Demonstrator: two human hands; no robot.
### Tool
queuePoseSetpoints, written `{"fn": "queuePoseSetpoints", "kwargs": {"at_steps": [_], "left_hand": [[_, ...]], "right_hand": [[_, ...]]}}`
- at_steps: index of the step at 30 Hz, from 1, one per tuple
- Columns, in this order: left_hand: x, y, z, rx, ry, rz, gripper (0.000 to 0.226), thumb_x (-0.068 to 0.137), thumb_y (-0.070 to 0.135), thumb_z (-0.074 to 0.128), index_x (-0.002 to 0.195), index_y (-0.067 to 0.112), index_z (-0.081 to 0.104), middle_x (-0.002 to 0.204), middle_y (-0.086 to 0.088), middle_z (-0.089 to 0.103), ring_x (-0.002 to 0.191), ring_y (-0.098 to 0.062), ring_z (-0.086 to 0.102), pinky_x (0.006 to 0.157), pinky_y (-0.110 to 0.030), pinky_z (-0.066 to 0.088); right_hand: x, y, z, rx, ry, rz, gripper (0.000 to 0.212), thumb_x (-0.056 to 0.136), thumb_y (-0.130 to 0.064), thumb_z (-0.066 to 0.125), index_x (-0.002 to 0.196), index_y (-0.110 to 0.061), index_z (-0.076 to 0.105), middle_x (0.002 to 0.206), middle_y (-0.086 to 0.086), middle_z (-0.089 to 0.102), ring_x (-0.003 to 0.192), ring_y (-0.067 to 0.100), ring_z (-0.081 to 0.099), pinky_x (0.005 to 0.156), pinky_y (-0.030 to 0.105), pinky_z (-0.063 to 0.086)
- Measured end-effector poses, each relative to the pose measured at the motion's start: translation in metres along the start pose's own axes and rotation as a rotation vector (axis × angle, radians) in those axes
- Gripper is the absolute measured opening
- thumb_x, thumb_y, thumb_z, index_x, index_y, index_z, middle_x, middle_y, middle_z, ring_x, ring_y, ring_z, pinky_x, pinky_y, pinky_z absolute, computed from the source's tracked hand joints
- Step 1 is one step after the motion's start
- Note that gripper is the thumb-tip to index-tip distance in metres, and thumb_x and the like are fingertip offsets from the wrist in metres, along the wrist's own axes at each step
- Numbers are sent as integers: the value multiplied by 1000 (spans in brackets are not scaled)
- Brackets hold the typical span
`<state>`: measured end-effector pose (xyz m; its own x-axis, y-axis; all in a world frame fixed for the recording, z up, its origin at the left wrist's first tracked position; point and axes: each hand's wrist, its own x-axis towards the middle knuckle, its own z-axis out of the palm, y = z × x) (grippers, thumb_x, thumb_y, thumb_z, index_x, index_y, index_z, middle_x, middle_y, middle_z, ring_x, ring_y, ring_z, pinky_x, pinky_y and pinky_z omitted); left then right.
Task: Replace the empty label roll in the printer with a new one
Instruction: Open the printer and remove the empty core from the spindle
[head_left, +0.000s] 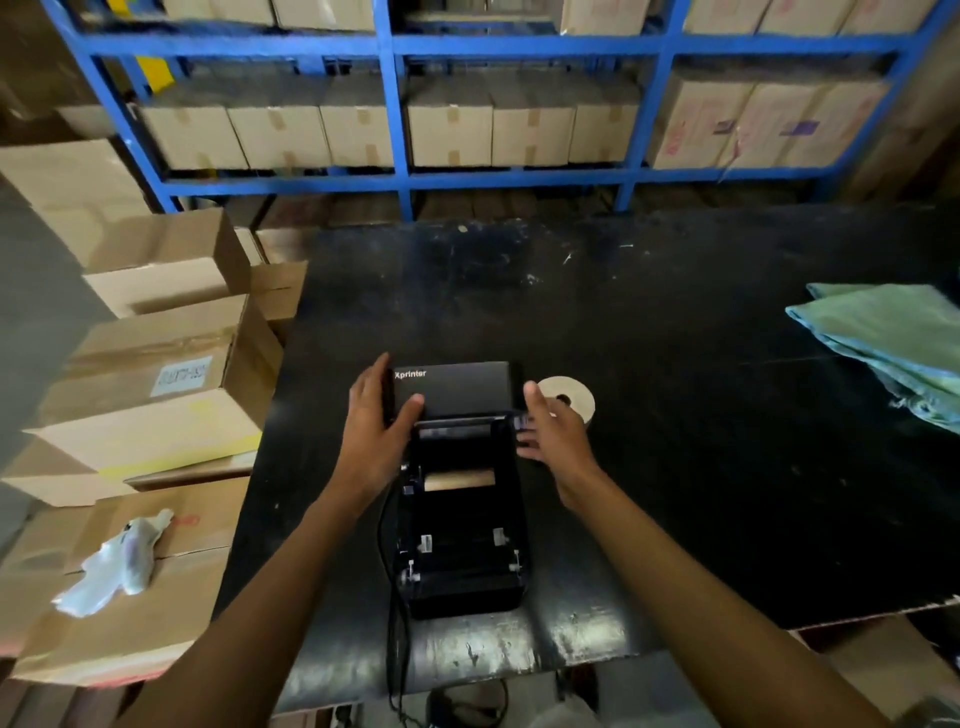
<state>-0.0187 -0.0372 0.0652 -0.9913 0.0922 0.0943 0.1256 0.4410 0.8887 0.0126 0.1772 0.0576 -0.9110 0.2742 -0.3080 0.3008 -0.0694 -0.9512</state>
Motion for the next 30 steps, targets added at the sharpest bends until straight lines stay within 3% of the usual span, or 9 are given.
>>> {"fn": "queuePoseSetpoints", "kwargs": {"at_steps": [5,8,11,13,16,20,26,28,30], "left_hand": [[4,-10,1,-217,-114,-162,80,100,23,56,158,27,1,150,5,41,135,-8,42,111,-26,33],[9,-9,5,-241,-117,-186,83,101,24,55,158,25,-4,159,2,31,143,-12,34,119,-33,27],[12,-13,11,-162,-12,-244,80,99,31,57,159,22,4,159,-7,25,146,-20,28,122,-37,21],[11,-17,14,-216,-11,-268,74,99,32,57,158,23,14,154,-5,37,143,-21,36,121,-41,26],[12,-20,16,-274,-26,-241,59,98,22,58,150,25,30,131,6,62,128,-17,55,112,-41,39],[14,-21,14,-232,-60,-235,55,96,18,62,143,33,38,110,27,61,113,-9,60,100,-30,42],[8,-34,10,-231,-69,-360,85,96,23,64,159,25,7,145,4,47,125,-13,49,110,-37,40],[1,-44,12,-169,-60,-425,83,95,24,65,159,21,11,147,-4,47,125,-18,51,110,-39,41],[-6,-56,14,-30,-108,-463,71,94,24,65,155,14,28,148,-12,49,130,-25,51,110,-38,41]], "right_hand": [[11,-7,5,-69,-52,-34,22,96,-58,44,99,-43,59,96,-19,64,95,8,62,75,31,58],[15,-5,3,-71,-66,-25,51,95,-60,44,138,-33,50,118,-16,61,104,13,60,80,34,58],[16,-1,-1,-70,-91,-25,67,94,-59,47,152,-31,28,142,-6,48,110,18,59,81,35,58],[16,1,-4,-59,-133,-25,71,93,-58,49,153,-32,25,149,-2,44,110,20,61,80,36,59],[17,-2,-7,-50,-216,-24,71,92,-57,52,153,-36,23,154,0,38,104,23,68,80,38,61],[19,-7,-7,-68,-248,-16,66,96,-52,51,153,-34,24,157,-1,35,100,26,71,88,45,59],[19,12,-8,-94,-209,-21,70,96,-48,55,155,-33,21,151,1,40,102,23,69,80,38,61],[15,32,-11,-147,-192,7,68,97,-42,56,154,-29,21,145,4,45,102,21,66,76,33,60],[12,54,-12,-241,-202,46,64,99,-35,56,154,-23,25,139,5,50,107,20,62,75,31,57]]}}
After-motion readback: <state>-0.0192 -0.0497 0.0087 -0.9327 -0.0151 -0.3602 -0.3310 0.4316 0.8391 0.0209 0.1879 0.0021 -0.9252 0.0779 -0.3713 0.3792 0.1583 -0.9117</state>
